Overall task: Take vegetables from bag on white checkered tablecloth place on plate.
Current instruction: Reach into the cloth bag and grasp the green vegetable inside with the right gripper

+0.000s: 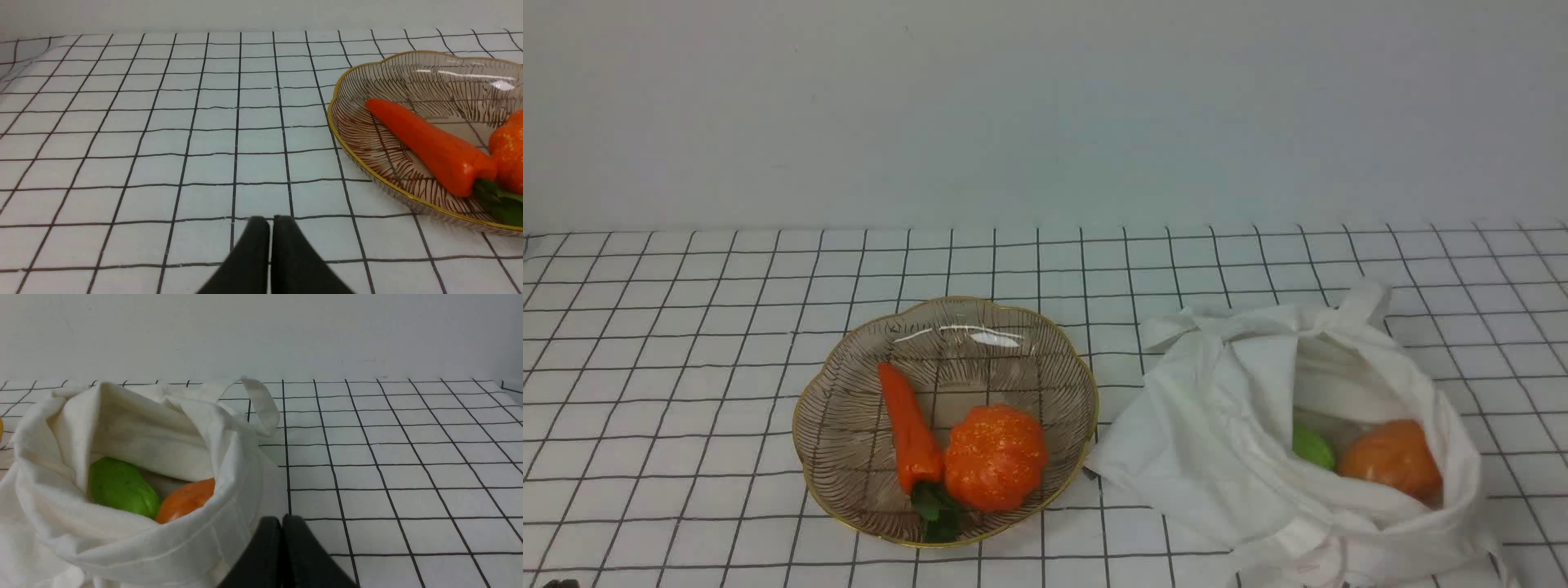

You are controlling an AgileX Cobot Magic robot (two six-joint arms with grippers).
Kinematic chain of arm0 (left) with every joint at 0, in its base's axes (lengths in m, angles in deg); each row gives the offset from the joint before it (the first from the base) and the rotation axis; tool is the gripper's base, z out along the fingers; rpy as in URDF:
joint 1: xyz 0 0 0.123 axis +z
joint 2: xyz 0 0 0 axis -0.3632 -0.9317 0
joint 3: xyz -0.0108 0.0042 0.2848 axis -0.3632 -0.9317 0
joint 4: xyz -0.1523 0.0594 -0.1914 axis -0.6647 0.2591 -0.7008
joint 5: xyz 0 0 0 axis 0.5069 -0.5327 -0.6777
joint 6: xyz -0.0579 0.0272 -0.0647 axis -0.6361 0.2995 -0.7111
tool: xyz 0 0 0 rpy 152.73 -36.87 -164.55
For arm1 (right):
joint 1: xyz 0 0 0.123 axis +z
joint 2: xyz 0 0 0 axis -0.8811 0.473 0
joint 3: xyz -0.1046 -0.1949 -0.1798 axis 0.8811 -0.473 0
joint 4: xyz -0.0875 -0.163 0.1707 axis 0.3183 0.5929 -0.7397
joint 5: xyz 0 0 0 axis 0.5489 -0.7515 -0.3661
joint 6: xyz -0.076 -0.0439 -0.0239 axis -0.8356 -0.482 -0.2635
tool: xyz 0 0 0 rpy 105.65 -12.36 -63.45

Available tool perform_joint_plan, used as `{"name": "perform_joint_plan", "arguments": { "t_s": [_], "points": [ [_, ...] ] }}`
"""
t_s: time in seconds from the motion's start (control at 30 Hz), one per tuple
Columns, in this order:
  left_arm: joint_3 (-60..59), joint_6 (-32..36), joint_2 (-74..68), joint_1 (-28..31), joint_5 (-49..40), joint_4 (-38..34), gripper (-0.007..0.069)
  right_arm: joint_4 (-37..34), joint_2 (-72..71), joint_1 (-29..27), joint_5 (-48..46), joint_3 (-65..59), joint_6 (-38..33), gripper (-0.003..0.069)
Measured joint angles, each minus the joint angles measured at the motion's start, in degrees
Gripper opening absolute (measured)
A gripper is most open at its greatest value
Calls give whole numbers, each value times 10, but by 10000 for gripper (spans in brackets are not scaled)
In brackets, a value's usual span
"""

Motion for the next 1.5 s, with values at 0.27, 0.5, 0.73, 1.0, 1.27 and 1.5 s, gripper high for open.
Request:
{"name": "perform_joint_plan", "arguments": {
  "t_s": [0.27, 0.5, 0.73, 1.0, 1.27, 1.5],
  "points": [
    [0, 0, 0, 0, 0, 0, -8, 0, 0, 0, 0, 0, 0, -14],
    [0, 0, 0, 0, 0, 0, -8, 0, 0, 0, 0, 0, 0, -14],
    [0, 0, 0, 0, 0, 0, -8, -20, 0, 0, 22, -2, 11, -14],
    [0, 0, 0, 0, 0, 0, -8, -338, 0, 0, 206, -4, 143, -14],
    [0, 0, 0, 0, 0, 0, -8, -404, 0, 1, 259, -3, 120, -14],
    [0, 0, 0, 0, 0, 0, -8, -291, 64, 29, 32, 171, 47, -14]
  ]
}}
